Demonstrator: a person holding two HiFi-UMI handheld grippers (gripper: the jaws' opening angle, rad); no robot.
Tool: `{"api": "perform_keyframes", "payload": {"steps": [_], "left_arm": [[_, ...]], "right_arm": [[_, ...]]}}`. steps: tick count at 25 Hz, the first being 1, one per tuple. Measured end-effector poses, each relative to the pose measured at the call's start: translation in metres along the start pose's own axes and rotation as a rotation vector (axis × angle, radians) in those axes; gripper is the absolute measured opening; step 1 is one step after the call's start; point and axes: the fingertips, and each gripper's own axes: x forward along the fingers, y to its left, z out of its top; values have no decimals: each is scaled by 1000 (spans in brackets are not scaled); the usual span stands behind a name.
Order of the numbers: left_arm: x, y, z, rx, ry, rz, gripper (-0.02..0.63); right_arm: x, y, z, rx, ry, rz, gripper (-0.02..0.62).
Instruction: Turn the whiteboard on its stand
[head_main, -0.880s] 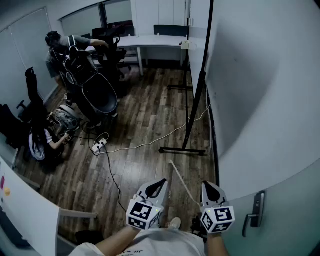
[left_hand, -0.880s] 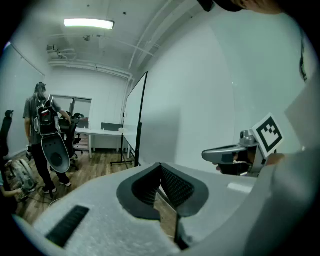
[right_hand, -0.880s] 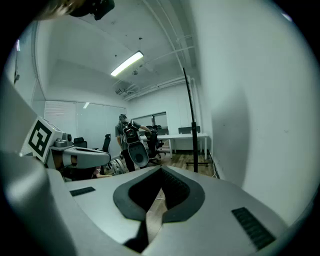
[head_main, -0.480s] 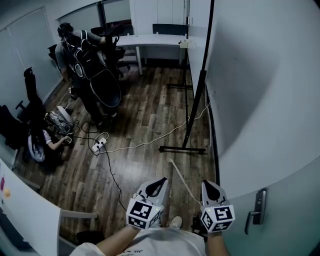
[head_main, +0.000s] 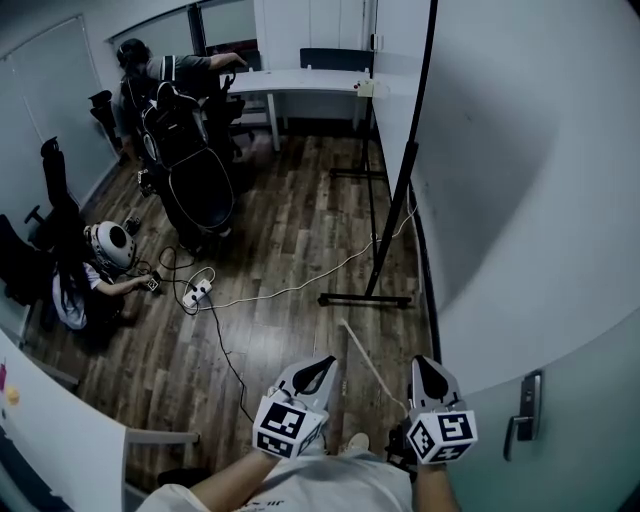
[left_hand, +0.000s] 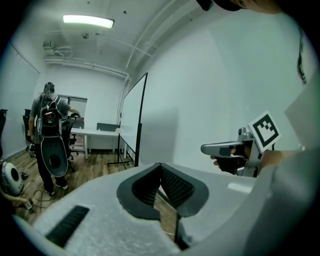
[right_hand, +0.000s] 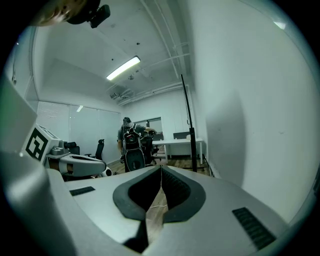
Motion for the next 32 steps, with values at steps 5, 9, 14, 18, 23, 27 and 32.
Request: {"api": "perform_keyframes", "payload": {"steps": [5,9,14,18,23,27,32], "left_arm": [[-7,12,0,27,-16,-27,11],[-2,21,2,11,-18,-36,11],[24,38,-3,5,-6,-25,11],[60,55,-1,6,5,-9,11],[127,81,17,12,1,10,11],[180,97,38,-5,-19,20,11],[240,112,68,-15,-40,33,11]], "right_arm": [[9,11,-3,10,6,-14,8],[22,15,-5,18,15,-9,8],[49,3,-9,18,10,-1,8],[84,-20,-2,20,-2,7,8],[144,-61,27,-14,-25,22,8],[189,-93,50,-46,-28,45,8],[234,-136,76,-65,-32,56,8]]}}
